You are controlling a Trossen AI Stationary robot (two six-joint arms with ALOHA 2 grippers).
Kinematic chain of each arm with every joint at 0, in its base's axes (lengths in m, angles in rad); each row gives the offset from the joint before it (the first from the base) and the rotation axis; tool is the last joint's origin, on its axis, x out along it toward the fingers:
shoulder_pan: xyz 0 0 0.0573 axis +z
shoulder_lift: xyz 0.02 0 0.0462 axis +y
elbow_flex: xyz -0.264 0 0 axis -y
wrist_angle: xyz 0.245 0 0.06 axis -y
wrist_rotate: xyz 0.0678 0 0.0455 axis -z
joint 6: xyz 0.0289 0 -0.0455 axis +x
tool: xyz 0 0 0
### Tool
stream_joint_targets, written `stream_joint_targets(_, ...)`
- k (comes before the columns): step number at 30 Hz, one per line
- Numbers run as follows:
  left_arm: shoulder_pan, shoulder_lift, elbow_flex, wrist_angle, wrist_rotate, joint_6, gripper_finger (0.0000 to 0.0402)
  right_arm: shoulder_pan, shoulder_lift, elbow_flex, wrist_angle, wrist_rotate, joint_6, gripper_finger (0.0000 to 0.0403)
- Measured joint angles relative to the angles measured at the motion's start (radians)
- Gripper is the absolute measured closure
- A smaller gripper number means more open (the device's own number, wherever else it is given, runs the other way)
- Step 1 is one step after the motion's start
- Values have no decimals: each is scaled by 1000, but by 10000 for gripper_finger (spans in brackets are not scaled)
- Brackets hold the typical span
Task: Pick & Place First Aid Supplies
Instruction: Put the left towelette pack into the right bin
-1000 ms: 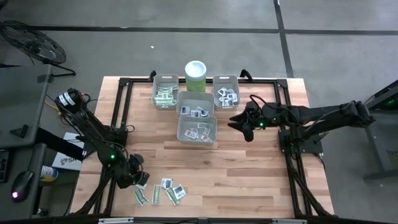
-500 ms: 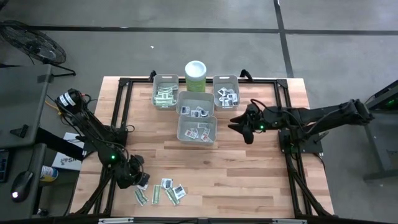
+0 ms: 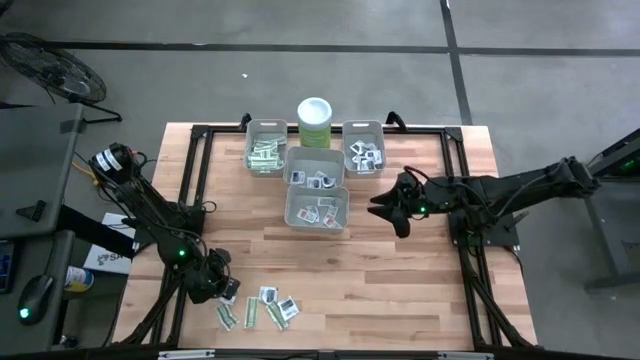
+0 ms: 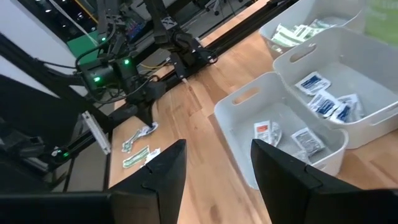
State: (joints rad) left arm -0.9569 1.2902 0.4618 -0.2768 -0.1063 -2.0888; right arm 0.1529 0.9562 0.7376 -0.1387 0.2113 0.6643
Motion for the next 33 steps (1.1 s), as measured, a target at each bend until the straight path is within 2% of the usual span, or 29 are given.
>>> stream_joint_targets(2, 0, -13, 0, -1, -19, 6, 400, 12, 0, 0, 0, -1, 9, 229)
stream_joint_targets(4, 2, -30, -3, -13, -80, 17, 400, 23, 0, 0, 0, 0, 9, 229)
stream_joint_targets(10, 1, -122, 2, -23, -283, 45, 401, 48, 0, 0, 0, 26, 9, 229)
stream_joint_targets(14, 2, -171, 53, -73, -425, 103, 401, 63, 0, 0, 0, 46, 8, 229)
stream_joint_targets(22, 2, -202, 197, -128, -730, 334, 401, 90, 0, 0, 0, 96, 5, 229)
stream_joint_targets(31, 5, -203, 331, -116, -1171, 648, 401, 141, 0, 0, 48, 240, -32, 229)
stream_joint_targets(33, 32, -202, 354, -116, -1213, 709, 401, 153, 7, 0, 96, 246, -81, 229)
